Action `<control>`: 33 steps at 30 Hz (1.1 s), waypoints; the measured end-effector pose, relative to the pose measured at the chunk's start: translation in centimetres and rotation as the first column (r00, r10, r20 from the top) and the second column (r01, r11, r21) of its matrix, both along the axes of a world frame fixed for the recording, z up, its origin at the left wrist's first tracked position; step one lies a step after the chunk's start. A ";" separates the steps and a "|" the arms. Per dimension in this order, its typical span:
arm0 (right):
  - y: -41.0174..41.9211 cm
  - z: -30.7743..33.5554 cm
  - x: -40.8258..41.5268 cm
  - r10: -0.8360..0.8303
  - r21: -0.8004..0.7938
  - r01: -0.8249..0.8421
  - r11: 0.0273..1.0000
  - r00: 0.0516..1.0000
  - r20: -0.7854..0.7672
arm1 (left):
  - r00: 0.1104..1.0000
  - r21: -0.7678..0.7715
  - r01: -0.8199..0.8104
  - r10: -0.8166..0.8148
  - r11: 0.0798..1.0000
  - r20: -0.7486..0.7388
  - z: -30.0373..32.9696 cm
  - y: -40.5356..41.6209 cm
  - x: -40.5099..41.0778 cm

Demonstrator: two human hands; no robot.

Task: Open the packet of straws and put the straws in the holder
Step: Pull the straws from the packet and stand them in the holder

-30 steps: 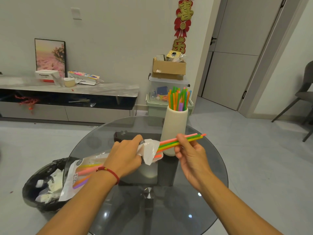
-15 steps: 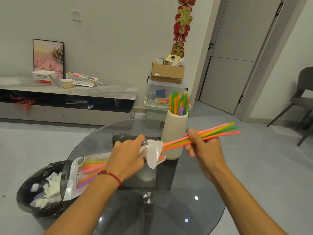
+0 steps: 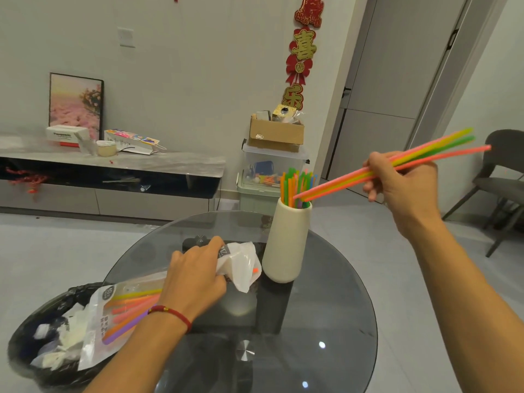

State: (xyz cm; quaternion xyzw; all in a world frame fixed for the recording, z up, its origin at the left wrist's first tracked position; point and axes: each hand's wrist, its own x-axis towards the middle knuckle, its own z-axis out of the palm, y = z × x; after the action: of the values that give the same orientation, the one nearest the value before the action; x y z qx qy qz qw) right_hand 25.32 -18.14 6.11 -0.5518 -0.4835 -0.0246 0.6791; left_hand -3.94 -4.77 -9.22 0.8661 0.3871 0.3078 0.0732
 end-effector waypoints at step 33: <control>10.3 2.7 -2.5 0.044 -0.648 0.261 0.715 0.909 0.414 | 0.999 -0.031 0.045 -0.045 0.999 -0.014 -0.6 -0.7 0.6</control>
State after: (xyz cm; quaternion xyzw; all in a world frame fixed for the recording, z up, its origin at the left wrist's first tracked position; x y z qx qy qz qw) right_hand 22.80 -7.80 8.84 -0.7754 -0.5516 0.0042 0.3074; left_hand -3.32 -5.50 -9.80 0.8756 0.3728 0.2937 0.0904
